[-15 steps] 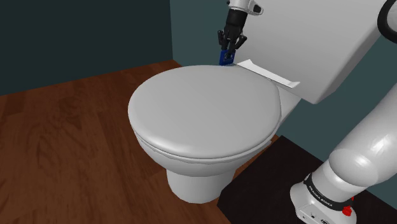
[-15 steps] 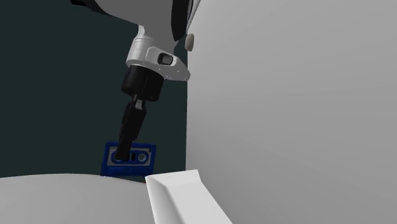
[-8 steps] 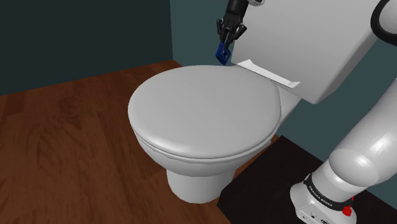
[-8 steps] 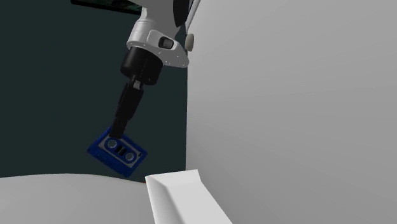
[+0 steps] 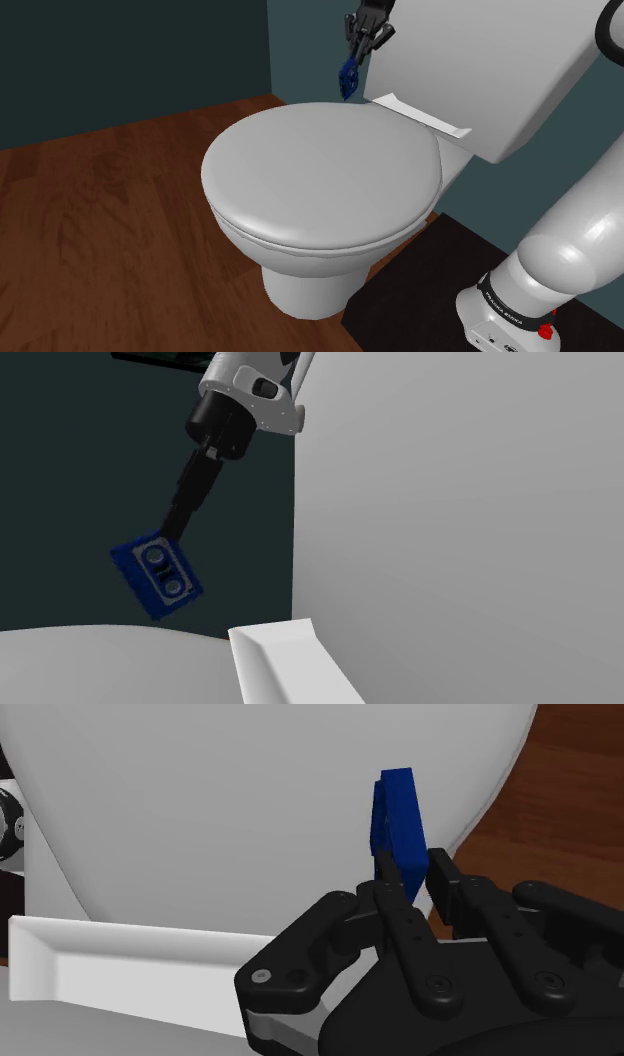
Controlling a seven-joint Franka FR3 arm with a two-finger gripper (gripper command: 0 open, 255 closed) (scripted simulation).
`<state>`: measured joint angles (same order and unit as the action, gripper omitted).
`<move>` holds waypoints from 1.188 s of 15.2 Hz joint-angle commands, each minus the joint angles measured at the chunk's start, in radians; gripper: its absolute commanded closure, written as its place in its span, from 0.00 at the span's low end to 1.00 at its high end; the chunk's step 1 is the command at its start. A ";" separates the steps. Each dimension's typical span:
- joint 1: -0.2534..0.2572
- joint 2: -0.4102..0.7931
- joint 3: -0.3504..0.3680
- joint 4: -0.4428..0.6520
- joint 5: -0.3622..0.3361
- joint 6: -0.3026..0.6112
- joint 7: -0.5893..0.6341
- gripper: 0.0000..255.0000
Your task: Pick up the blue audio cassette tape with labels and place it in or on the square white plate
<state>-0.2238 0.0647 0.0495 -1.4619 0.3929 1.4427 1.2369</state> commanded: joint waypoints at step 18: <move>0.127 -0.155 0.122 -0.257 -0.287 0.248 0.127 0.00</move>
<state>-0.0964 -0.0898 0.1715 -1.7174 0.1061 1.6893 1.3643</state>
